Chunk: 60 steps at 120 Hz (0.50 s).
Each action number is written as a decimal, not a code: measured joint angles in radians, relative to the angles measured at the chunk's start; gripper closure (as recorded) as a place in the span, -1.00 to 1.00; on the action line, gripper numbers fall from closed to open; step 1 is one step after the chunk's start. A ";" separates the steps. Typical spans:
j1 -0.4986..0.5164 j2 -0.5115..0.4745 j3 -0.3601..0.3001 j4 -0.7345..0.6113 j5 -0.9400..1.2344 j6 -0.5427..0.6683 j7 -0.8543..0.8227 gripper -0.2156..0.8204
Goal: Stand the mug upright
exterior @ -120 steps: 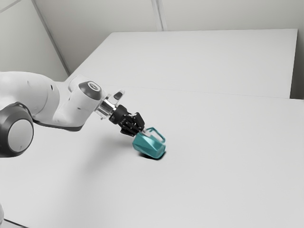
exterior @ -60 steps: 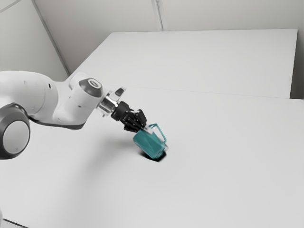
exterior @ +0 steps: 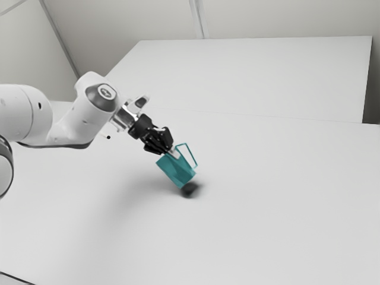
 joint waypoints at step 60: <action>-0.022 -0.063 0.007 0.009 0.419 0.060 -0.069 0.93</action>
